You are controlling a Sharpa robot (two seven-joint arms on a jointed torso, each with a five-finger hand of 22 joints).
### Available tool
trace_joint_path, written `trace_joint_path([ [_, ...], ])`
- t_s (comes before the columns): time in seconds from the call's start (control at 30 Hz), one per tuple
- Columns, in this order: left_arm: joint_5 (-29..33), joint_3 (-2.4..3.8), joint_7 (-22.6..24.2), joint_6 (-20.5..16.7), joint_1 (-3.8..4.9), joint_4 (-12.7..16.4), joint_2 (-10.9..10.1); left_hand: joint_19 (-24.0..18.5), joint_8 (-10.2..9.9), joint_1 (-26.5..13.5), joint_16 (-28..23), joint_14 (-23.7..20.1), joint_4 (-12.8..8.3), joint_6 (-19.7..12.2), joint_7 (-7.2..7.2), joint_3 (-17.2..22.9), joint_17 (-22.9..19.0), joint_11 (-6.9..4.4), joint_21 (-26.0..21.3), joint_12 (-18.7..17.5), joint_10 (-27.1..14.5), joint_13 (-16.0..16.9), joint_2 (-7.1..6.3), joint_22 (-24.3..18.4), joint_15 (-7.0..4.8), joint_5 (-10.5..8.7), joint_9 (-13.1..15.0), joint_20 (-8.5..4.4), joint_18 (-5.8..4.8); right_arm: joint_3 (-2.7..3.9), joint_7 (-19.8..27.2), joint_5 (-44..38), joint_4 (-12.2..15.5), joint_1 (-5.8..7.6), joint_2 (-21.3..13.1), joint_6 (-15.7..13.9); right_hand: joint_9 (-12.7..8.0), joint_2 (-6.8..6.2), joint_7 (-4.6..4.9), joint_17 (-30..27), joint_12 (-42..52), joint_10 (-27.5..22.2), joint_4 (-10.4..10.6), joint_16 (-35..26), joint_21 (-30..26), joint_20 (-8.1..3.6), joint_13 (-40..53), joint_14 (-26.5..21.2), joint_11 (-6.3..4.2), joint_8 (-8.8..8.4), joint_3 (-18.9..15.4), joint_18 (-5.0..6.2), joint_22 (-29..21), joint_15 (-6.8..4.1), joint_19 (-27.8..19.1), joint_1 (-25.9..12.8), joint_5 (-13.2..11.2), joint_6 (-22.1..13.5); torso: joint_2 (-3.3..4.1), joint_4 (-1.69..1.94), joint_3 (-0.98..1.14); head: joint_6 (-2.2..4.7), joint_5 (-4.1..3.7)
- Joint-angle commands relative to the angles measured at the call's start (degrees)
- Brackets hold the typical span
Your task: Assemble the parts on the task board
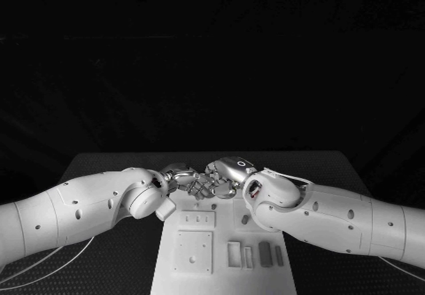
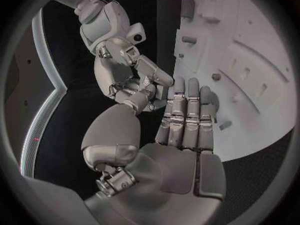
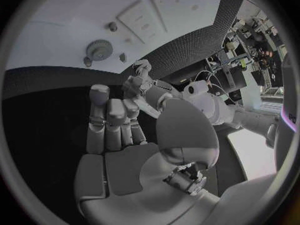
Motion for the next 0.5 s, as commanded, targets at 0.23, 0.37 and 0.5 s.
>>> trace_joint_path([
  [0.23, 0.53, 0.18, 1.10, 0.20, 0.16, -0.04, 0.42, -0.16, 0.17, 1.60, 0.41, 0.37, -0.79, 1.02, -0.05, 2.96, 0.11, -0.26, 0.48, 0.07, 1.00, 0.28, 2.47, 0.80, -0.29, -0.04, -0.16, -0.16, 0.35, -0.15, 0.31, -0.43, 0.42, -0.16, 0.18, 1.50, 0.01, -0.52, -2.12, -0.08, -0.25, -2.76, 0.14, -0.18, 0.20, -0.14, -0.10, 0.03, -2.44, -0.07, 0.50, 1.52, 0.63, -0.33, 0.10, -0.06, -0.10, 11.56, 0.01, 0.02, 0.05, -0.14, -0.04],
  [0.37, 0.53, 0.18, 1.03, 0.20, 0.16, -0.15, 0.50, -0.18, 0.26, 1.49, 0.45, 0.40, -0.80, 1.24, -0.12, 3.12, 0.13, -0.34, 0.51, 0.13, 1.19, 0.35, 2.56, 0.80, -0.29, -0.04, -0.13, -0.16, 0.29, -0.16, 0.24, -0.44, 0.46, -0.16, 0.18, 1.61, 0.01, -0.57, -2.12, -0.09, -0.25, -2.74, 0.14, -0.19, 0.19, -0.14, -0.10, 0.05, -2.45, -0.08, 0.60, 1.52, 0.63, -0.34, 0.12, -0.06, -0.10, 11.58, -0.01, 0.00, 0.04, -0.19, -0.04],
  [0.5, 0.53, 0.18, 0.88, 0.15, 0.16, -0.06, 0.51, -0.20, 0.35, 1.36, 0.49, 0.44, -0.80, 1.44, -0.20, 3.24, 0.15, -0.42, 0.54, 0.19, 1.39, 0.42, 2.65, 0.81, -0.31, -0.02, -0.11, -0.17, 0.25, -0.20, 0.18, -0.47, 0.44, -0.16, 0.20, 1.88, 0.02, -0.59, -2.13, -0.09, -0.26, -2.74, 0.14, -0.20, 0.18, -0.14, -0.10, 0.06, -2.45, -0.08, 0.65, 1.52, 0.63, -0.34, 0.13, -0.06, -0.10, 11.59, -0.01, 0.00, 0.02, -0.22, -0.06],
])
